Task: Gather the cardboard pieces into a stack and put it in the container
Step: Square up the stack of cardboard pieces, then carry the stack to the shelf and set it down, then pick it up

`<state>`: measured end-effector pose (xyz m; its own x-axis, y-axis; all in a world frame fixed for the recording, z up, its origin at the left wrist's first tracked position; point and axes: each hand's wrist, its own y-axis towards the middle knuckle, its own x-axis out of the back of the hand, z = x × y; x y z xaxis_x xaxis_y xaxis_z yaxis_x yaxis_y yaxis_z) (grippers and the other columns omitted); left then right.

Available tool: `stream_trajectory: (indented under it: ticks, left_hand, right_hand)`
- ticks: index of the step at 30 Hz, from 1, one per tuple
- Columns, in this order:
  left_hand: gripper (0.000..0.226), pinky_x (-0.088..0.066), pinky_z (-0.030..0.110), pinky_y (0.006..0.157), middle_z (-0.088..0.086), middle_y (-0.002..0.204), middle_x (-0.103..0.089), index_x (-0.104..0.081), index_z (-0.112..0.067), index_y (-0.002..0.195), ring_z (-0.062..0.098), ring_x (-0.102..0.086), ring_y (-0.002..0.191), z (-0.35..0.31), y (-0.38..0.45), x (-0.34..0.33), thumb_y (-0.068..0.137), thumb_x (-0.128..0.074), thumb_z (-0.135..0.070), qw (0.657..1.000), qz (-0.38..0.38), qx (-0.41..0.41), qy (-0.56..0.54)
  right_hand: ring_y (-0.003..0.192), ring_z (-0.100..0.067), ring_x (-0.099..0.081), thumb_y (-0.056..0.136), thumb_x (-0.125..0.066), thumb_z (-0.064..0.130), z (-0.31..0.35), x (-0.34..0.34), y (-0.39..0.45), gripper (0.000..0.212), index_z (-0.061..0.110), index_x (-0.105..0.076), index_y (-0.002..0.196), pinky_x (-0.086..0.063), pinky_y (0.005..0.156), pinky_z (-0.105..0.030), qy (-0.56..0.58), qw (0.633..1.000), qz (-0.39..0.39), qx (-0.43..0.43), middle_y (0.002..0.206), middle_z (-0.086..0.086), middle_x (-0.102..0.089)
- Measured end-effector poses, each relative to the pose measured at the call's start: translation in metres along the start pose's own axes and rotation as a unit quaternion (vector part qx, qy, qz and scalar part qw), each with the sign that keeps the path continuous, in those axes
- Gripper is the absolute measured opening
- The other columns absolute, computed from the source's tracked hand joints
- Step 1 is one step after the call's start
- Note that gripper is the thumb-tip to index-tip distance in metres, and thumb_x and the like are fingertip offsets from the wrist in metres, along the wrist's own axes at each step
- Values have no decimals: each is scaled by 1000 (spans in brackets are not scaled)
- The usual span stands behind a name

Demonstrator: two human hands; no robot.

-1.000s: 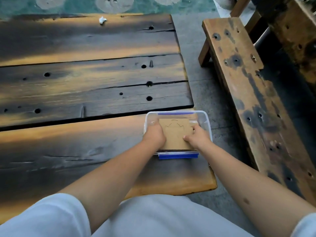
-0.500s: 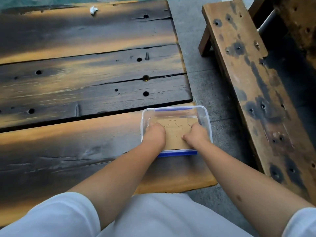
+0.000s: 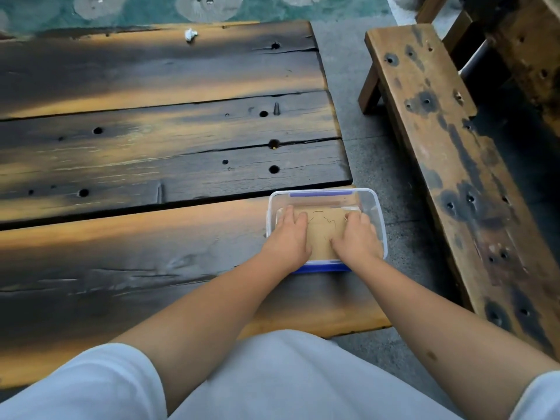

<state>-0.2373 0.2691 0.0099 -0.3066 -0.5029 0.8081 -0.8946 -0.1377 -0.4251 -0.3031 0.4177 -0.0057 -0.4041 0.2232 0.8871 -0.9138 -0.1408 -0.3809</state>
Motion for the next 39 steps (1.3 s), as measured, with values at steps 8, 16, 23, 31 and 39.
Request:
stream_trajectory:
  ticks: [8,16,23,31,39]
  left_hand:
    - [79,-29,51,110,8,160,-15,-24,-28,144,29,-14,146,59,-64,41,79,-45,-65,984,-98,-17,145]
    - [97,-24,67,103,5,162,11,-1,-41,150,33,6,148,132,-144,83,68,-26,-87,971,-162,57,166]
    - [102,-18,72,103,2,161,18,8,-45,148,33,13,147,155,-175,104,63,-19,-93,964,-199,88,151]
    - [96,-19,67,107,8,163,-1,0,-39,149,36,-2,147,166,-191,121,69,-22,-87,958,-234,63,152]
    - [98,-23,64,108,6,163,-2,-1,-39,150,34,-3,148,163,-182,142,67,-21,-88,966,-212,-9,147]
  right_hand:
    - [144,-25,-24,79,-50,67,30,15,-52,76,26,-35,142,-16,114,-55,-102,980,-35,169,161,-1,-18]
    - [149,-25,-6,63,-29,90,98,22,-111,103,34,-18,150,-17,111,-60,-140,952,-75,261,164,0,-5]
    - [149,-29,4,57,-22,98,139,23,-125,114,39,3,151,-10,112,-64,-161,943,-80,280,163,2,10]
    - [149,-29,7,60,-15,98,159,21,-139,110,39,4,151,-6,113,-61,-164,940,-85,287,163,2,13]
    - [149,-27,7,56,-15,99,150,26,-165,113,40,3,151,-13,112,-62,-141,961,-113,210,163,4,11]
